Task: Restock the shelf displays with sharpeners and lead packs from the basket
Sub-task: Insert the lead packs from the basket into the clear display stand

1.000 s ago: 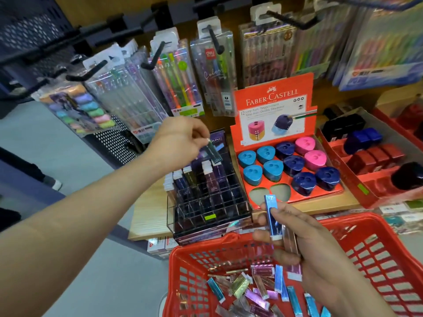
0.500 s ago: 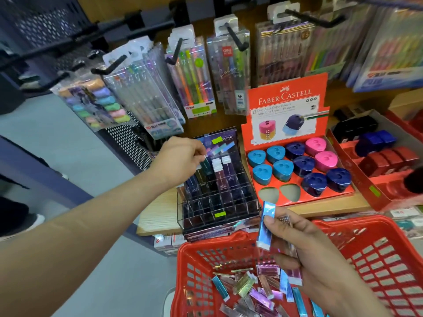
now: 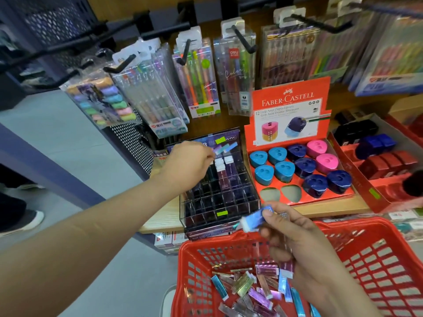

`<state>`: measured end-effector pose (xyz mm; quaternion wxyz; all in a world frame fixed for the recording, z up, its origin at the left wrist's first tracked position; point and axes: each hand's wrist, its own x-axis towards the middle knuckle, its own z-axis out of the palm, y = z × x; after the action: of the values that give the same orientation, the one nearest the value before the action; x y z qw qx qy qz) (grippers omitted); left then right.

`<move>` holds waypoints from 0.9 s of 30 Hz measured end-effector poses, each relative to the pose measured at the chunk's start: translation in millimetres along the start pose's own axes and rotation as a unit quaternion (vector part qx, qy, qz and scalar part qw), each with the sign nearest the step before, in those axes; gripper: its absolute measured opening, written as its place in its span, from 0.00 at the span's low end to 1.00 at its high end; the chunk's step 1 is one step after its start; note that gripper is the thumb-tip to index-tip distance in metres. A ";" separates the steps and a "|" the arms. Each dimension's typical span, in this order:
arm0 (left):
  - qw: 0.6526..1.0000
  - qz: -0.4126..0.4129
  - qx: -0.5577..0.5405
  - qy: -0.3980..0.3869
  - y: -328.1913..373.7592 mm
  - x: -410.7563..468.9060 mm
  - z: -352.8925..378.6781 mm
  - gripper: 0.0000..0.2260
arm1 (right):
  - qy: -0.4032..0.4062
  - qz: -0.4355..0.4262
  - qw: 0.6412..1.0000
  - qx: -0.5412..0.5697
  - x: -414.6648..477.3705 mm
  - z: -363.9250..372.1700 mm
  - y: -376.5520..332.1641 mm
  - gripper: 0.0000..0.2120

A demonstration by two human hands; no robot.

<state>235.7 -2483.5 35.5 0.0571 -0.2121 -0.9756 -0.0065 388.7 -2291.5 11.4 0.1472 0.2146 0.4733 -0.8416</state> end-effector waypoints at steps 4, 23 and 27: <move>0.852 -0.147 -0.447 -0.229 21.3 -21.2 -47.2 0.09 | 0.037 -0.006 0.999 0.008 0.3 4.9 -0.4 0.05; 0.878 -0.214 -0.428 -0.003 -35.9 -57.5 -32.5 0.07 | -0.050 0.061 0.977 0.196 -2.1 21.3 6.9 0.22; 0.896 -0.204 -0.393 0.010 -39.5 -49.2 -27.2 0.08 | -0.046 0.070 0.979 0.184 -4.5 19.8 5.9 0.15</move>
<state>266.7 -2540.8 57.4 -0.0234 -0.0136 -0.9146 -0.4034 390.8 -2311.3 18.3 0.1854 0.2314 0.2867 -0.9110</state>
